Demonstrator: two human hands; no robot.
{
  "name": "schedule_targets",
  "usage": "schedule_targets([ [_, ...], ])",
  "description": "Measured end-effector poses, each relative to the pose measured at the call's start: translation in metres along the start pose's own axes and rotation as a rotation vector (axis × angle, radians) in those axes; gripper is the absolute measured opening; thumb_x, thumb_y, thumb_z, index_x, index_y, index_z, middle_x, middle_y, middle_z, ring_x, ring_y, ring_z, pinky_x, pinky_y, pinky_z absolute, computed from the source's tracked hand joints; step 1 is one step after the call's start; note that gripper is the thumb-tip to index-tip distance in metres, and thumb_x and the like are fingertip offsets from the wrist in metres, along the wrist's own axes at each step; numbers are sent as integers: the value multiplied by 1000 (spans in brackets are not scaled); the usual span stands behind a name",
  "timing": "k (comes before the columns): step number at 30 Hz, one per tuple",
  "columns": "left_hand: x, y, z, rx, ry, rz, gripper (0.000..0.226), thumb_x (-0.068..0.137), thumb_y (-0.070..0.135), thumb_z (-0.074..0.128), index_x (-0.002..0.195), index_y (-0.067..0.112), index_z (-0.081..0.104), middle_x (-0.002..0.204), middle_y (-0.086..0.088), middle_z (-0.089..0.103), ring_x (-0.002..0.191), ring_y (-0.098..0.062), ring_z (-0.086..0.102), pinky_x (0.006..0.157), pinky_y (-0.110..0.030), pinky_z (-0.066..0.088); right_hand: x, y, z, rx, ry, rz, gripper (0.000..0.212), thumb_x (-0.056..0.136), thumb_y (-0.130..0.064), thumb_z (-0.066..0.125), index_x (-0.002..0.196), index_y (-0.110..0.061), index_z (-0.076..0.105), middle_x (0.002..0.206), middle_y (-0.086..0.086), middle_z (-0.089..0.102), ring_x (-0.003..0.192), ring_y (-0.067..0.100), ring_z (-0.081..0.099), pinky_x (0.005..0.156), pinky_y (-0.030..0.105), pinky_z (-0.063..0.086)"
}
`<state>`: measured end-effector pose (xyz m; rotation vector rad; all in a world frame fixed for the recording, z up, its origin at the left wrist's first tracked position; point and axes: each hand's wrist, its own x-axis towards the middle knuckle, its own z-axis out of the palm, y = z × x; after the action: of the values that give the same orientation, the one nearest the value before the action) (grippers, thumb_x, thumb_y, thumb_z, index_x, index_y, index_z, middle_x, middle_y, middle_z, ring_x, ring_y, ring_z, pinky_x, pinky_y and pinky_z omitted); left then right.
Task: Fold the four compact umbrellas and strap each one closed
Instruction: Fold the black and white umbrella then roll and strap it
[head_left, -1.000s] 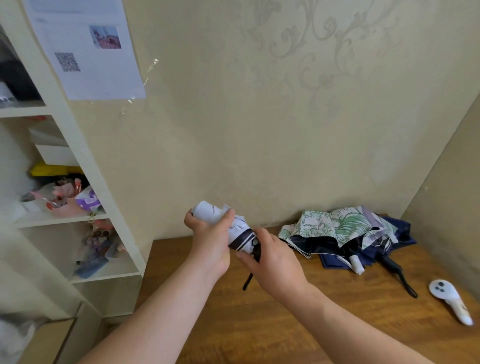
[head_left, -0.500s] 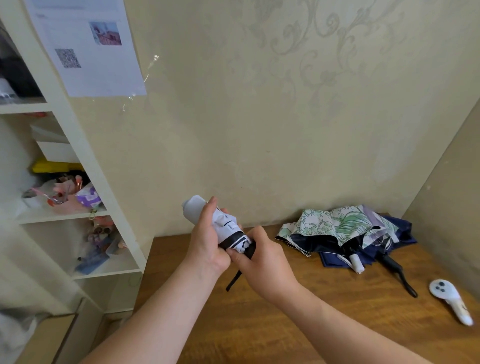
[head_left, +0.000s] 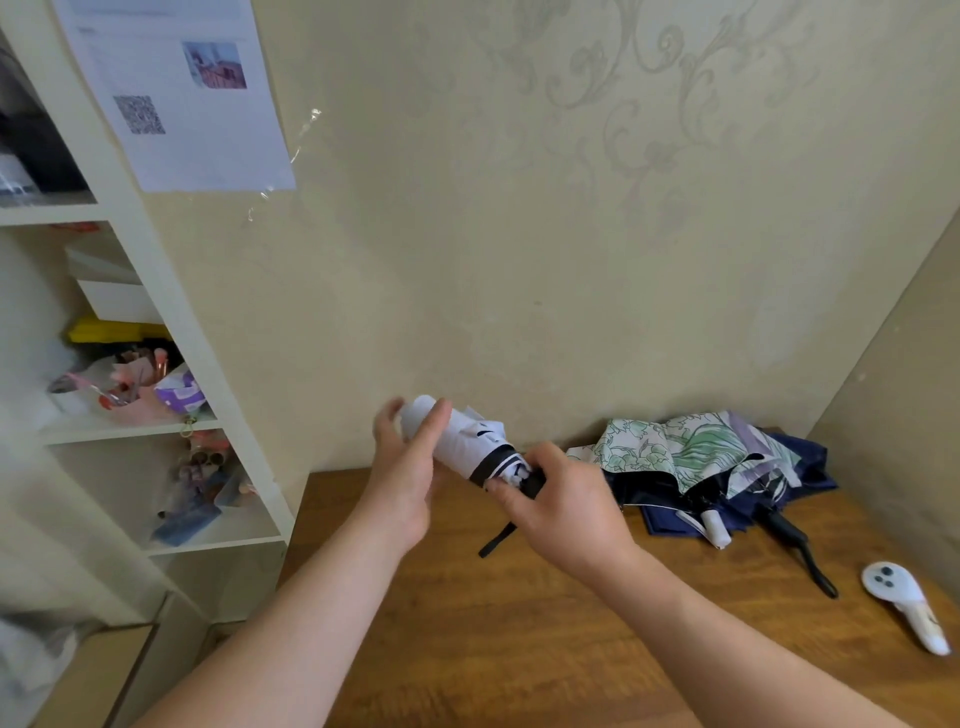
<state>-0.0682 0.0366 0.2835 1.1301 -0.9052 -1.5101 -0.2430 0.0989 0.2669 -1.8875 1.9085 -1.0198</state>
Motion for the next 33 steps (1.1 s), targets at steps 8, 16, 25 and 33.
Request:
schedule_targets([
  [8, -2, 7, -10, 1711, -540, 748, 92, 66, 90, 64, 146, 53, 39, 138, 25, 60, 132, -7, 54, 113, -43, 38, 5, 8, -20, -45, -227, -158, 32, 79, -50, 82, 94, -25, 68, 71, -10, 64, 65, 9, 57, 57, 22, 40],
  [16, -9, -1, -14, 1594, -454, 846, 79, 72, 99, 38, 134, 49, 41, 114, 17, 69, 98, -14, 68, 74, -35, 55, -6, 26, -36, 313, -288, -149, 39, 80, -53, 85, 112, -37, 67, 95, -15, 72, 85, 8, 67, 76, 28, 55],
  [25, -6, -6, -18, 1559, -282, 1088, 45, 85, 76, 51, 114, 44, 64, 88, 17, 69, 70, -12, 67, 50, -29, 49, -15, 46, -60, 357, -262, -194, 42, 88, -51, 75, 125, -47, 57, 107, -16, 69, 79, 12, 65, 70, 23, 52],
  [33, -13, -8, -8, 1569, -235, 1206, 55, 90, 86, 44, 112, 40, 66, 87, 17, 67, 66, -9, 65, 46, -21, 33, -18, 44, -43, 165, -163, -238, 38, 94, -50, 71, 123, -43, 49, 95, -17, 63, 80, 8, 60, 68, 18, 44],
])
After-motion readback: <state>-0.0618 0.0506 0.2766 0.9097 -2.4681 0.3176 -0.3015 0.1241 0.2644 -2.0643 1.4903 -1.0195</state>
